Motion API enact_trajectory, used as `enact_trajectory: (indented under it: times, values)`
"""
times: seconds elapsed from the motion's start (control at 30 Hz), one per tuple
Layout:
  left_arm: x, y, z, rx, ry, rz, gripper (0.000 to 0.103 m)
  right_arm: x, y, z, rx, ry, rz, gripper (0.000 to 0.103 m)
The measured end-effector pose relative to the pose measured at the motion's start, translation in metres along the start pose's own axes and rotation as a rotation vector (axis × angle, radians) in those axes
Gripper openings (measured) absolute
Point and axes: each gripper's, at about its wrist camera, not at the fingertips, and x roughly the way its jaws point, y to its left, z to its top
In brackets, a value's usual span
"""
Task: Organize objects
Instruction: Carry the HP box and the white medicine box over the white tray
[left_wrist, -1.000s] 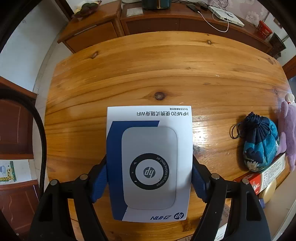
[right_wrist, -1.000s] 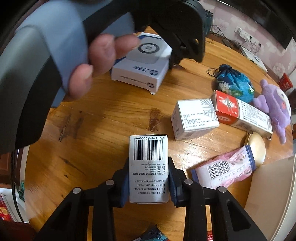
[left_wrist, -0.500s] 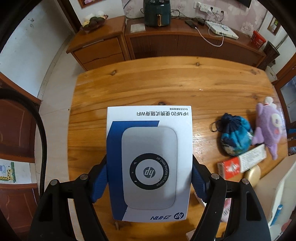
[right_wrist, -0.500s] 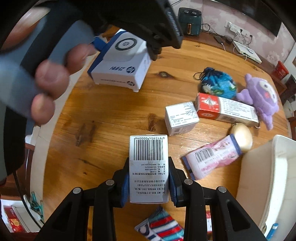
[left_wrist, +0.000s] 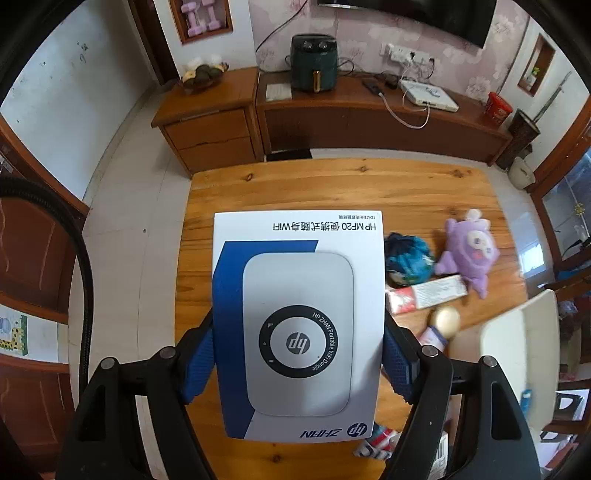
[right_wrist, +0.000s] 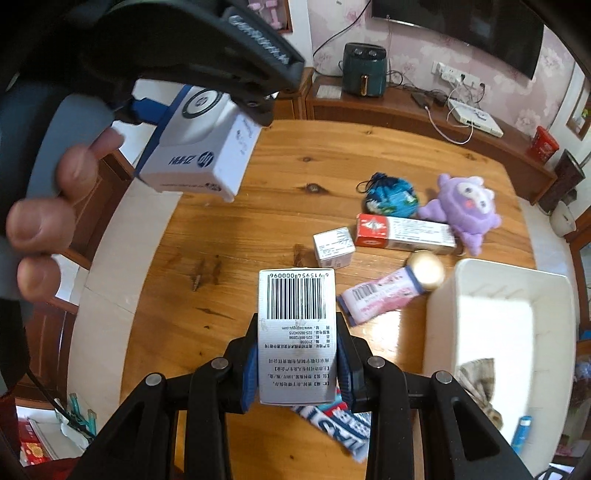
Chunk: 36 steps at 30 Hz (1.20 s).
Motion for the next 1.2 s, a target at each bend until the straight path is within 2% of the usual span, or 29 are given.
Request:
enact_trajectory:
  times: [0.27,0.57,0.83,1.2]
  values:
    - [-0.059,-0.028,-0.026,0.025,-0.071,-0.022,0.079,-0.058,-0.028,-0.020,0.025,-0.035,-0.005,0.034]
    - [-0.100,-0.080,-0.052,0.064,-0.118,-0.072,0.079,-0.103,-0.077,-0.047,0.059,-0.075,-0.029,0.035]
    - [-0.117,-0.127,-0.069,0.102,-0.144,-0.120,0.079,-0.129,-0.118,-0.068,0.085,-0.106,-0.041,0.035]
    - [-0.121,-0.182,-0.090,0.173,-0.150,-0.154,0.079,-0.147,-0.166,-0.092,0.125,-0.132,-0.066,0.035]
